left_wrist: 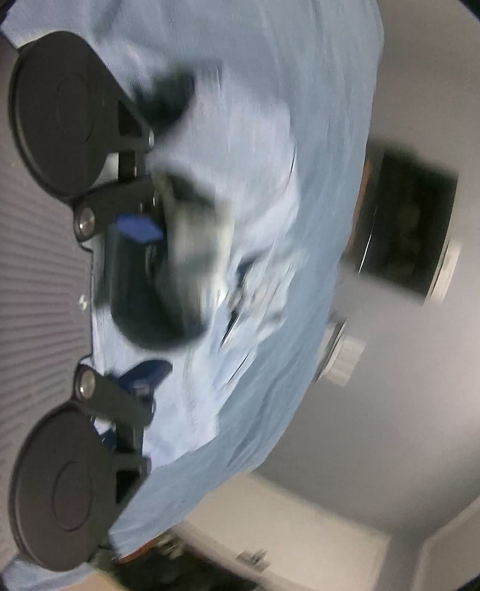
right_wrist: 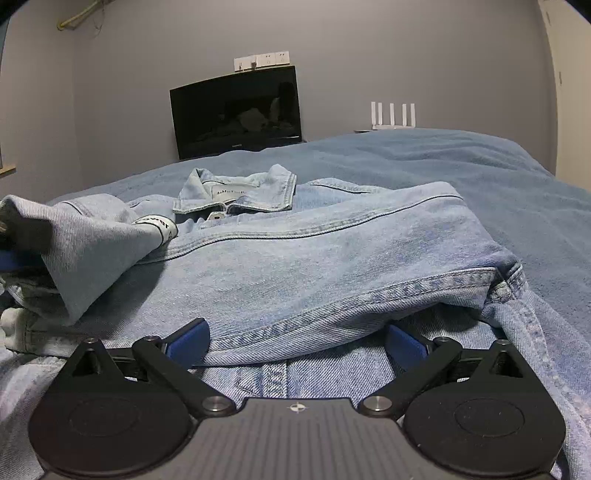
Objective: Fold large clothes
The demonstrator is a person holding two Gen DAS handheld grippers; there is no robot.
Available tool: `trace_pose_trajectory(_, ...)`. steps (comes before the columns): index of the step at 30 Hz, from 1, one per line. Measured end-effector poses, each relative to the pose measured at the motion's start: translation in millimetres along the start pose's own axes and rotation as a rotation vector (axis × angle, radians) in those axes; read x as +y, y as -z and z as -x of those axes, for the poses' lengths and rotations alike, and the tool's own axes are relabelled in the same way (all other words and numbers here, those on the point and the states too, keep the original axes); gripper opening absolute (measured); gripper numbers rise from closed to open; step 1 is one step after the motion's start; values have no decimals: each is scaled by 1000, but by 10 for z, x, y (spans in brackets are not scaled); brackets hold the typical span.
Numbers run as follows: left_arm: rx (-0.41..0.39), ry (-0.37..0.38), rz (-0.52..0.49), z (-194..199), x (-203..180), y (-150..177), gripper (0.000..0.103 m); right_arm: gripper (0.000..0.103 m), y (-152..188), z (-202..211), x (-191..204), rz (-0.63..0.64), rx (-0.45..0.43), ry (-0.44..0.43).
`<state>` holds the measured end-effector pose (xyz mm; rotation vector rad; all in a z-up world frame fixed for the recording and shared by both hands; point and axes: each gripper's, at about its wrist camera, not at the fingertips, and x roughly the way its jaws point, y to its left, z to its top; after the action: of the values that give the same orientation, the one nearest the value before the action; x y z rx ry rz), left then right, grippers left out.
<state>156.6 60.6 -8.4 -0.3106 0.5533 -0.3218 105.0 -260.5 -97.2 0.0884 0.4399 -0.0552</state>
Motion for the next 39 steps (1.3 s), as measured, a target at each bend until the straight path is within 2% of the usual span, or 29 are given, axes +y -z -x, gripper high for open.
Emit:
trace_pose_trajectory(4, 26, -193, 36, 308, 300, 29, 71, 101, -45, 230, 117, 62, -70, -27)
trace_pose_trajectory(5, 36, -233, 35, 364, 447, -6, 71, 100, -59, 294, 185, 101, -92, -44)
trace_pose_trajectory(8, 57, -338, 61, 556, 558, 34, 71, 100, -81, 505, 445, 260, -169, -109)
trace_pose_trajectory(10, 48, -329, 126, 688, 682, 40, 71, 99, -67, 637, 645, 389, -215, -167)
trace_pose_trajectory(12, 36, -304, 150, 718, 795, 20, 71, 99, -28, 732, 840, 516, -227, -226)
trace_pose_trajectory(15, 30, -332, 116, 662, 912, -10, 71, 97, 27, 781, 1129, 673, -195, -323)
trace_pose_trajectory(17, 33, -337, 128, 599, 1017, 18, 71, 96, 75, 749, 1341, 778, -173, -340)
trace_pose_trajectory(20, 53, -323, 164, 472, 1153, 51, 71, 83, 215, 582, 1667, 947, -159, -281)
trace_pose_trajectory(22, 64, -320, 164, 391, 1206, 64, 71, 72, 263, 440, 1793, 1004, -126, -248)
trace_pose_trajectory(23, 65, -317, 163, 367, 1224, 68, 71, 65, 266, 351, 1842, 1026, -96, -230)
trace_pose_trajectory(24, 62, -313, 165, 347, 1243, 63, 71, 52, 243, 303, 1855, 1026, -78, -231)
trace_pose_trajectory(25, 57, -306, 170, 333, 1263, 55, 71, 33, 198, 298, 1847, 1001, -88, -225)
trace_pose_trajectory(26, 52, -300, 177, 335, 1283, 40, 71, 27, 116, 325, 1812, 947, -96, -232)
trace_pose_trajectory(29, 31, -289, 203, 367, 1324, -4, 71, 22, -191, 489, 1573, 728, -128, -244)
trace_pose_trajectory(30, 25, -288, 209, 378, 1331, -12, 71, 13, -317, 557, 1425, 642, -145, -235)
trace_pose_trajectory(33, 17, -294, 217, 390, 1334, -30, 71, 9, -692, 688, 844, 355, -150, -173)
trace_pose_trajectory(35, 20, -297, 211, 382, 1317, -34, 71, 3, -876, 719, 376, 149, -135, -98)
trace_pose_trajectory(37, 28, -304, 198, 357, 1290, -28, 71, 2, -958, 649, -126, -41, -83, -37)
trace_pose_trajectory(39, 37, -311, 184, 328, 1261, -17, 71, 2, -903, 530, -503, -159, -33, 2)
